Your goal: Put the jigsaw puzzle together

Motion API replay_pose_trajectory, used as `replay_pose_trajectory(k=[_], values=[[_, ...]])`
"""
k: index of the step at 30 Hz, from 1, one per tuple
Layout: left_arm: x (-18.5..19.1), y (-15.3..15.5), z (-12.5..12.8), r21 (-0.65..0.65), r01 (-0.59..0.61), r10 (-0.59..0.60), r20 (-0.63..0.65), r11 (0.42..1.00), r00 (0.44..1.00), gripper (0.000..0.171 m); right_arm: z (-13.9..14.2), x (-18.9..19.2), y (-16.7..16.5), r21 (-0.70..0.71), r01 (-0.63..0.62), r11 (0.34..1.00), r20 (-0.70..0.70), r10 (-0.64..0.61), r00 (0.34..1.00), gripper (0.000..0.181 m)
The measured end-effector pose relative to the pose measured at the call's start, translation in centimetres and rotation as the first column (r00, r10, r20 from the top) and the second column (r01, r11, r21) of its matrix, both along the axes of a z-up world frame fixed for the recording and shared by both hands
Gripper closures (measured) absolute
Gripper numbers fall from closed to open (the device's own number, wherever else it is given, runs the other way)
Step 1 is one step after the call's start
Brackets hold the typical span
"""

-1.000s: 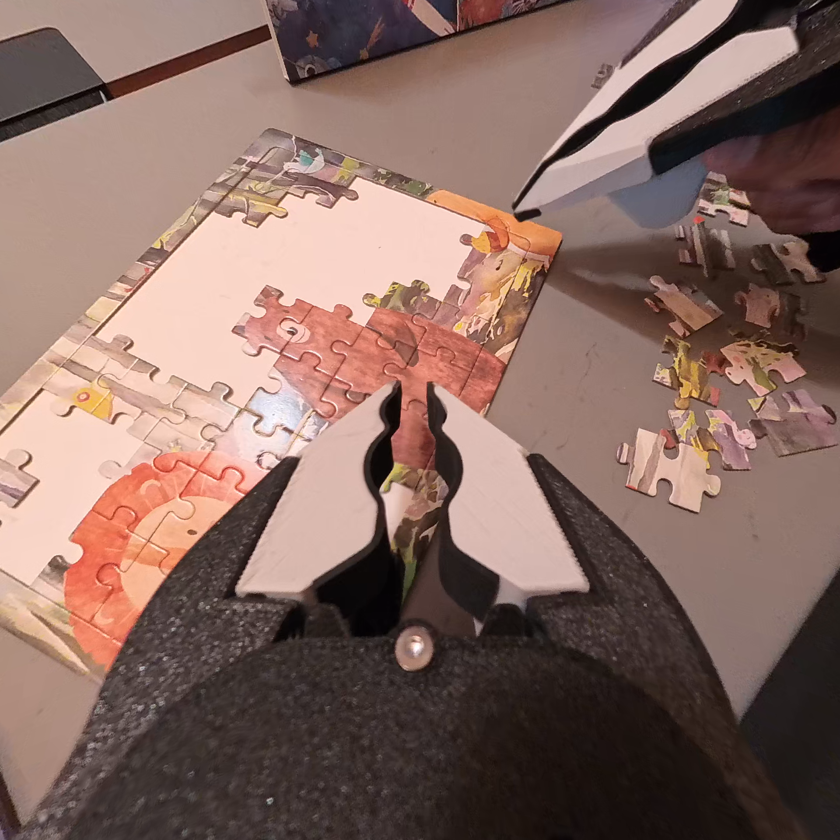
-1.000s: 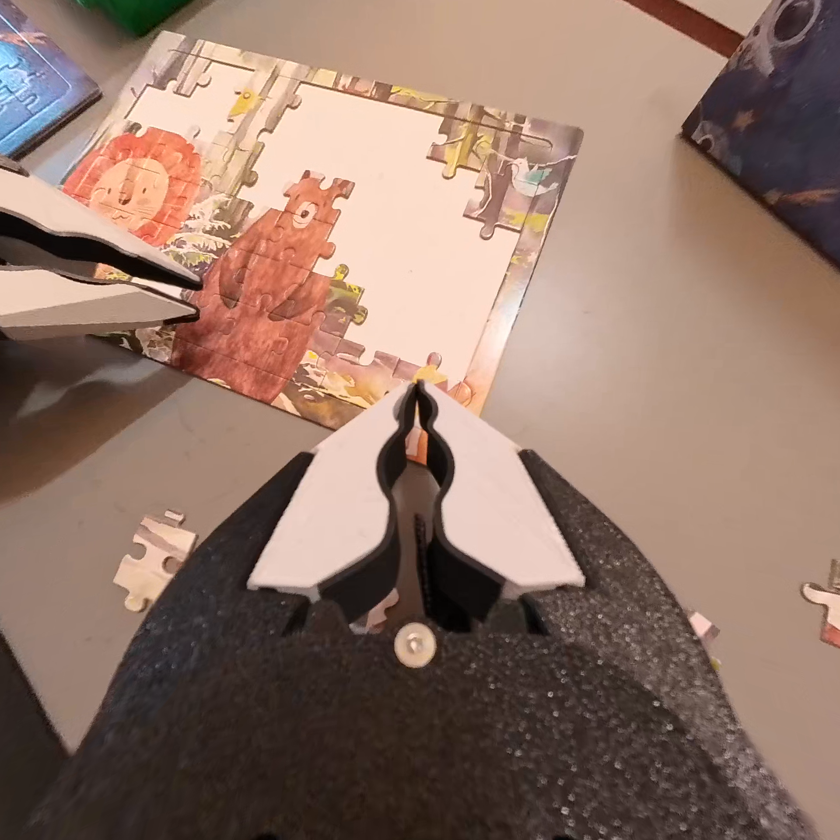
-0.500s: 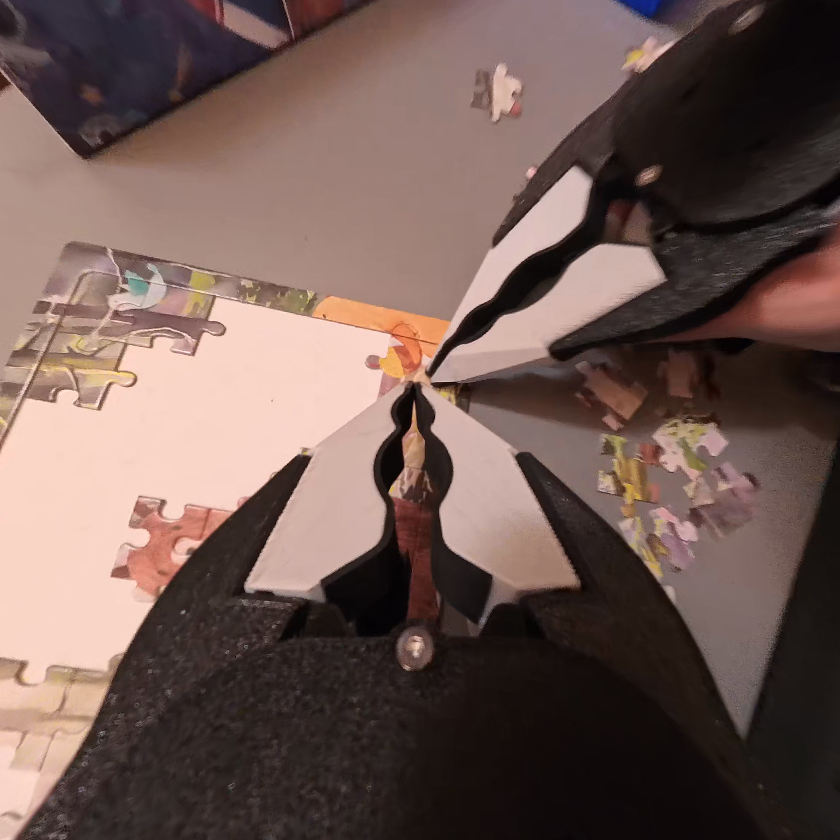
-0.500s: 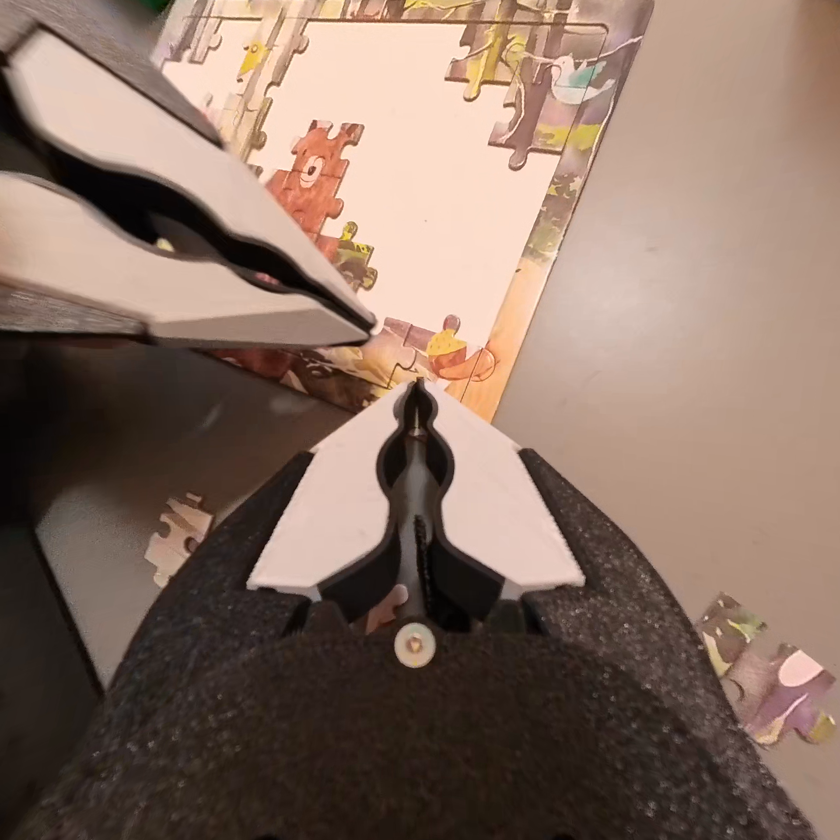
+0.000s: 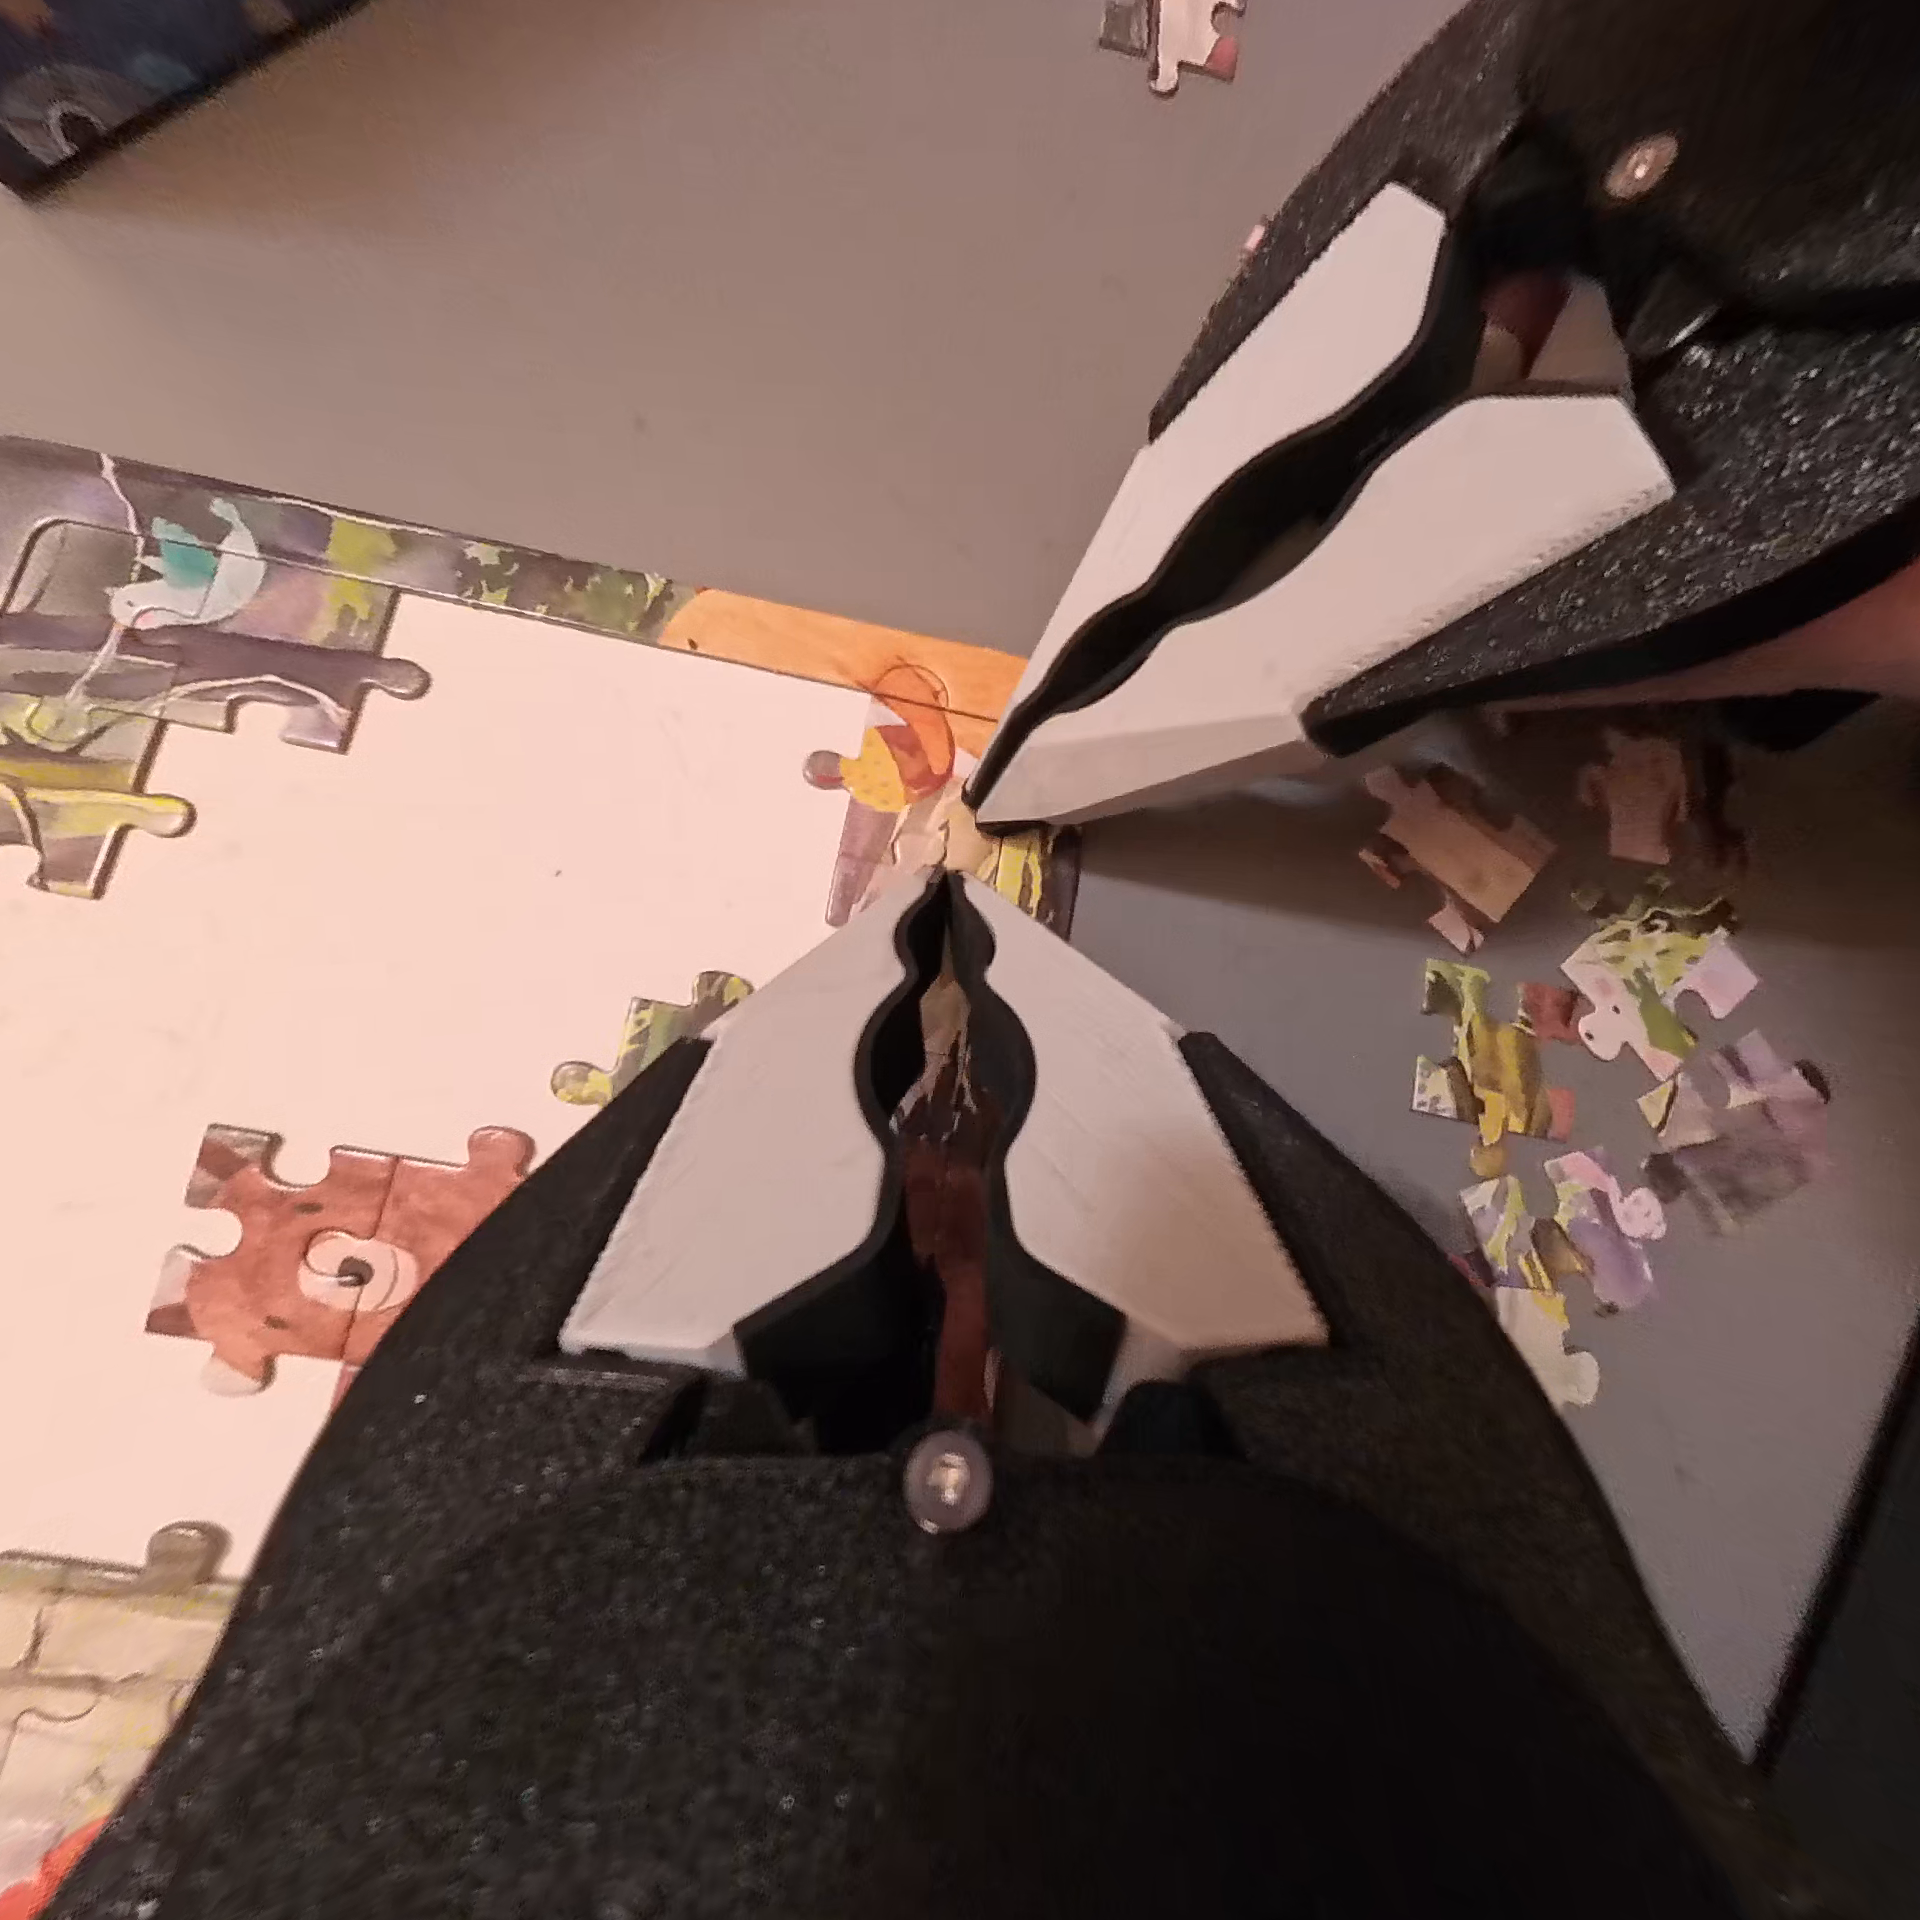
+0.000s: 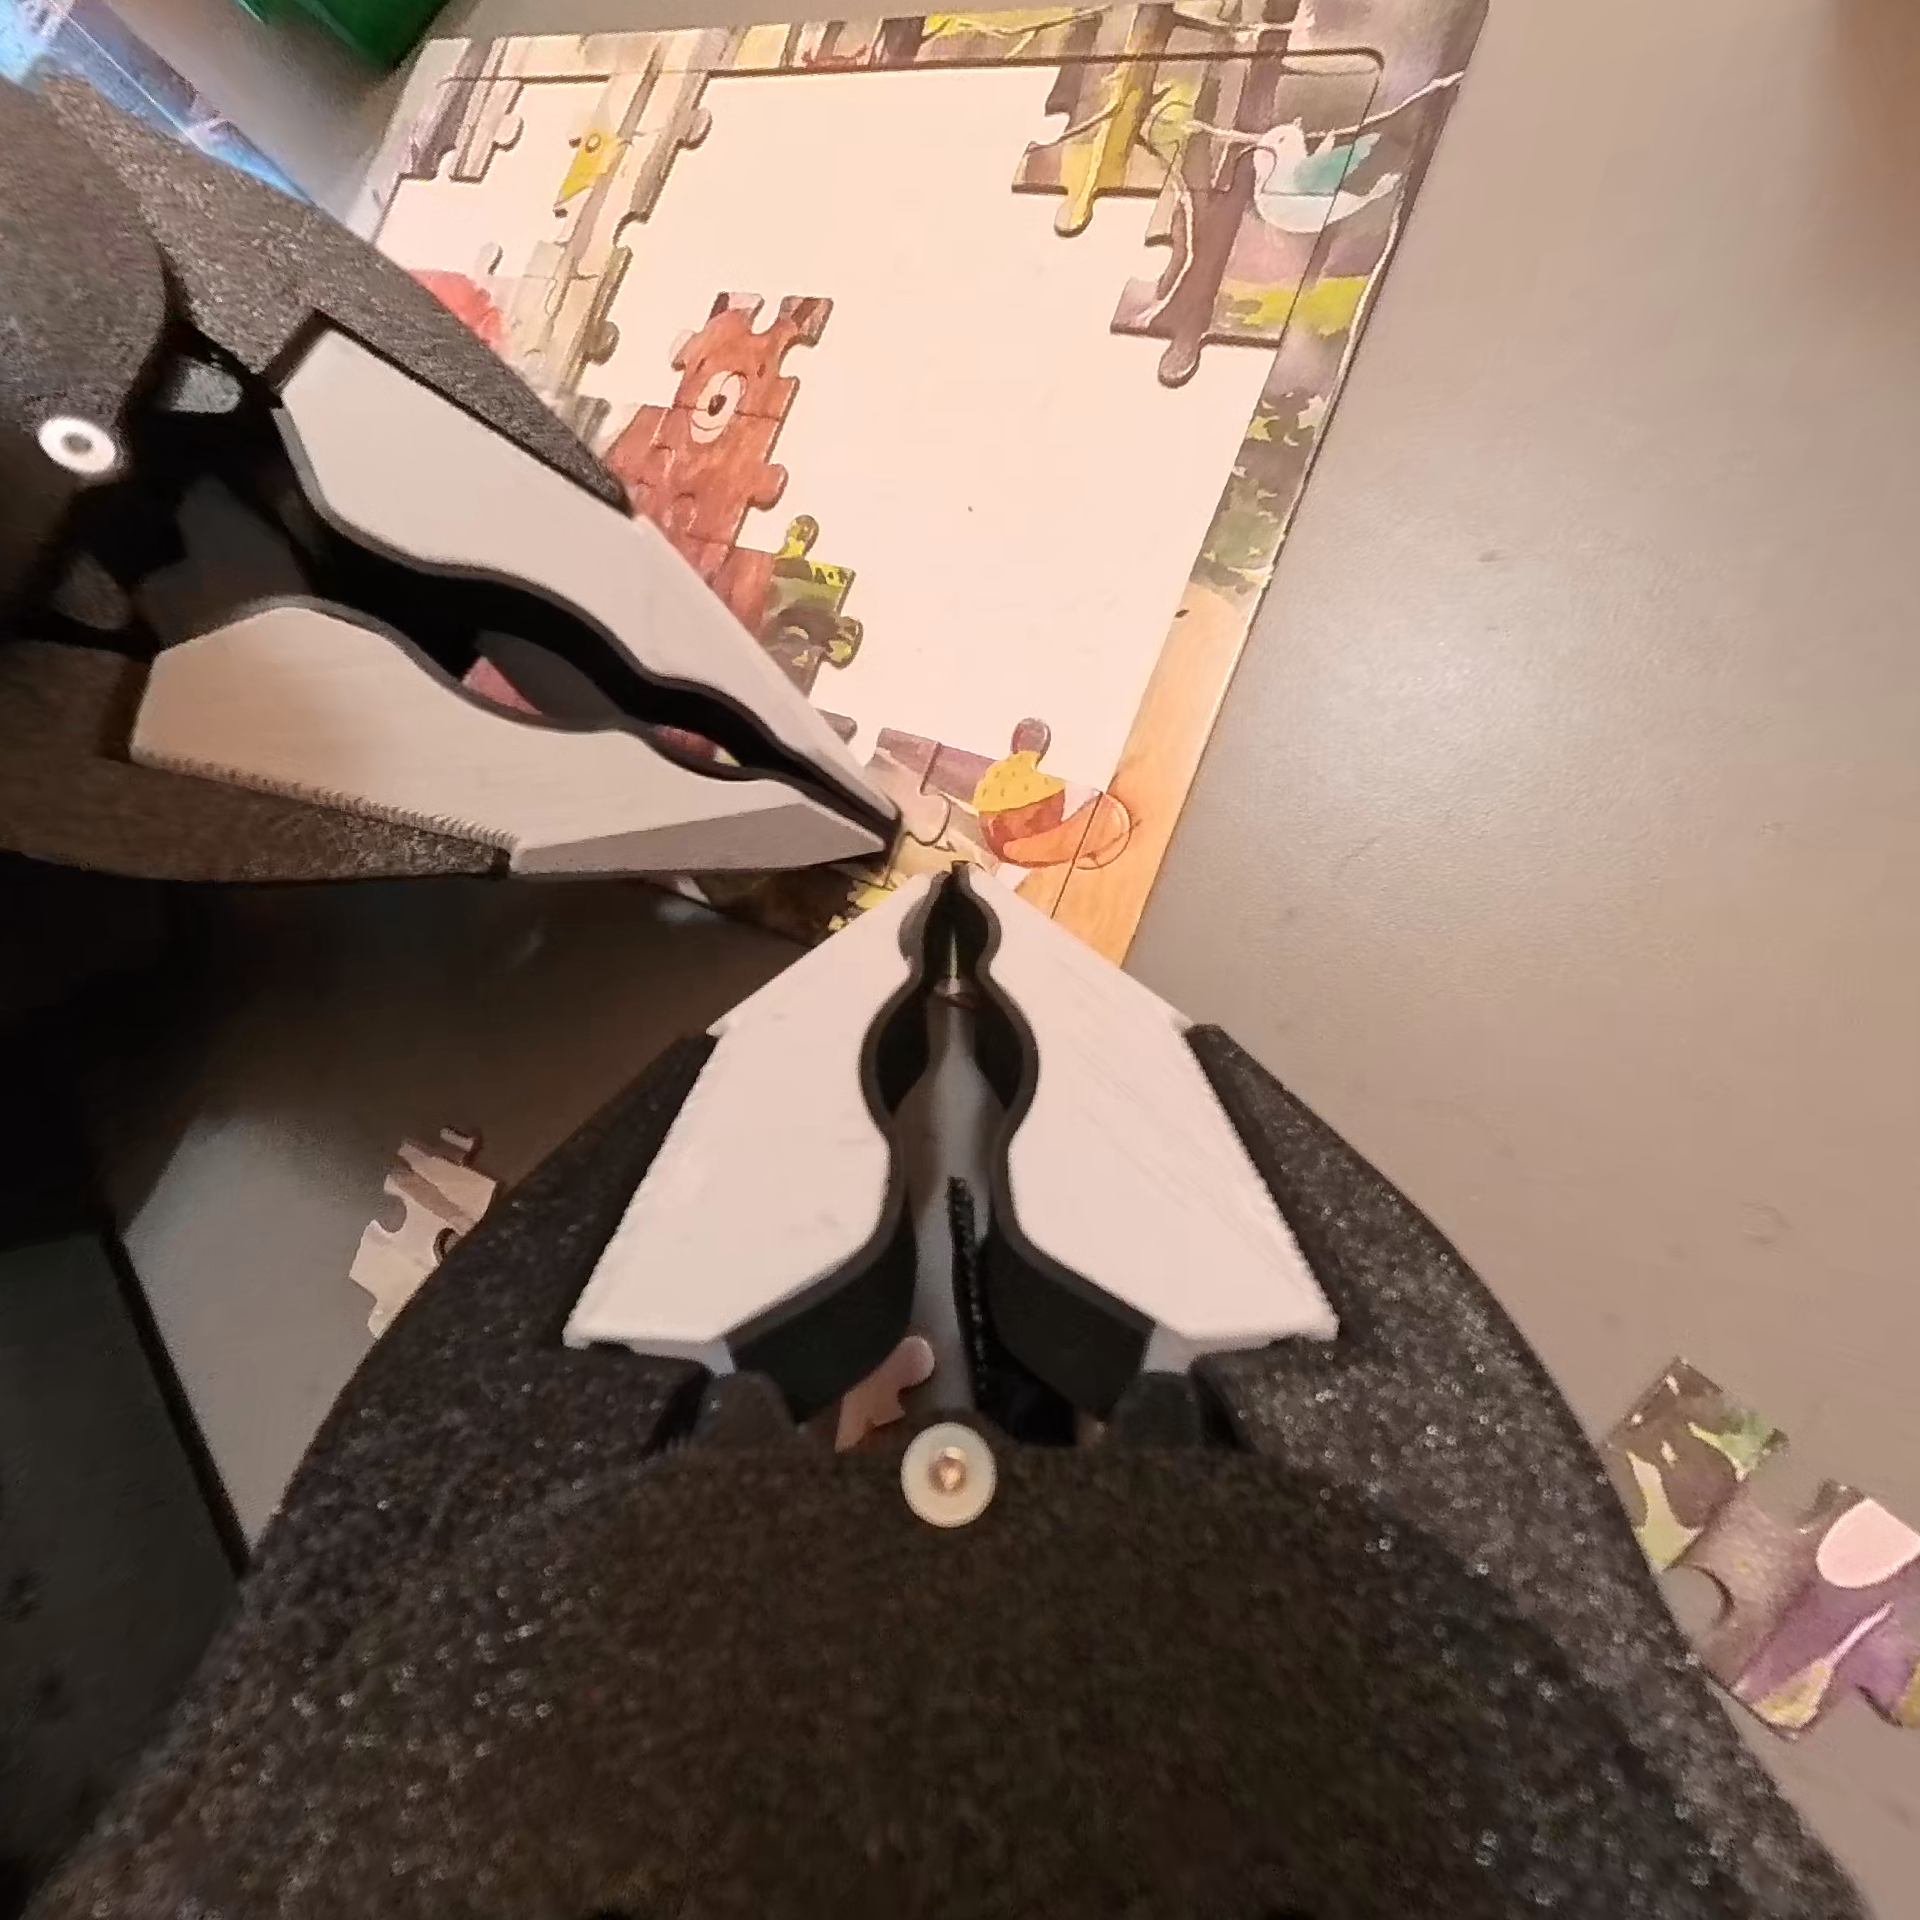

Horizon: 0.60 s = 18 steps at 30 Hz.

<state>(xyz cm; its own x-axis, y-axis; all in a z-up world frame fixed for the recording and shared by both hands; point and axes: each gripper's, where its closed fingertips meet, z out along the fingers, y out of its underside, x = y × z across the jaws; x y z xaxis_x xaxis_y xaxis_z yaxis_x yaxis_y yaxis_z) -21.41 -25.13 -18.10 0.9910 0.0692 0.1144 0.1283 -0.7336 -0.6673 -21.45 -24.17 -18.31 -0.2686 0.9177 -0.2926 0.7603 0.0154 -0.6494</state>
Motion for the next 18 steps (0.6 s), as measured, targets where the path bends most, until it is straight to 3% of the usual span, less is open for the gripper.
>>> replay_pose_trajectory(k=[12,18], values=[[-0.08,-0.14,-0.04,0.029,-0.059,0.053,0.162,0.998,0.985,0.171,-0.02,0.05,0.01,-0.021,0.002,1.0,0.001,-0.002,1.0,0.181],[-0.03,-0.3,-0.09,0.026,-0.015,0.011,0.144,1.0,0.99,0.171,-0.02,0.05,0.01,-0.057,0.01,0.998,0.009,-0.01,1.0,0.181]])
